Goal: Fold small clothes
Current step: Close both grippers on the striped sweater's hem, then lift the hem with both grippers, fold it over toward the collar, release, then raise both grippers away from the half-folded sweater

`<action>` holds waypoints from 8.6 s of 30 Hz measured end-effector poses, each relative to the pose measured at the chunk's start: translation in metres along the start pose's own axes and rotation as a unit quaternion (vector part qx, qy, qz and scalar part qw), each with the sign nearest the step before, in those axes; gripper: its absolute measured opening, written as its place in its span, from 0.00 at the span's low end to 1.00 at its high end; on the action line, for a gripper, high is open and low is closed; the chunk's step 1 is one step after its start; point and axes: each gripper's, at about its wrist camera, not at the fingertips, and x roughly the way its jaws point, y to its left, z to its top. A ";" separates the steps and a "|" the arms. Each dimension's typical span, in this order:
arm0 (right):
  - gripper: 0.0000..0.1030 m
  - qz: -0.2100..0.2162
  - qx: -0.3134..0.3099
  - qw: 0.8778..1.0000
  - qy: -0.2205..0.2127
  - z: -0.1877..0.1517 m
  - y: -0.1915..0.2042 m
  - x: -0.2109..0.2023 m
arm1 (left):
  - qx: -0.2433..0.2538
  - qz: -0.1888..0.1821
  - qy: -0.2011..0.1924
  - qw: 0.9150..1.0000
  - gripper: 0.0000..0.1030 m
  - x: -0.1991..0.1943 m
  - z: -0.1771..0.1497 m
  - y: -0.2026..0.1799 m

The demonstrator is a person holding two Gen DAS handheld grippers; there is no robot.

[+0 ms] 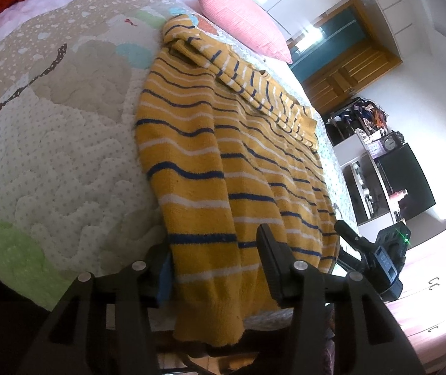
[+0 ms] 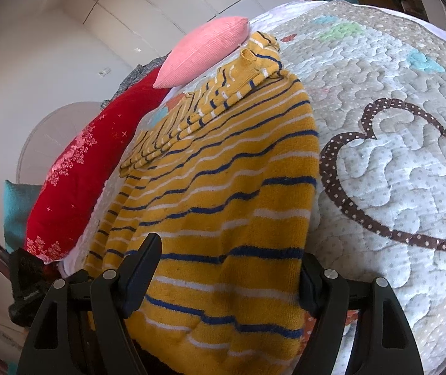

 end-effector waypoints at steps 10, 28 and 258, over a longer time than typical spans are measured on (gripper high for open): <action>0.83 0.038 -0.010 0.999 0.036 0.000 0.020 0.017 | -0.006 -0.007 0.002 1.000 0.45 -0.001 0.003 0.003; 0.82 0.037 -0.014 0.998 0.038 -0.002 0.017 0.022 | -0.022 -0.017 -0.013 1.000 0.52 -0.018 0.003 0.006; 0.42 -0.107 0.022 0.993 -0.045 0.034 -0.059 -0.031 | 0.208 0.200 -0.029 0.957 0.70 0.030 0.065 -0.096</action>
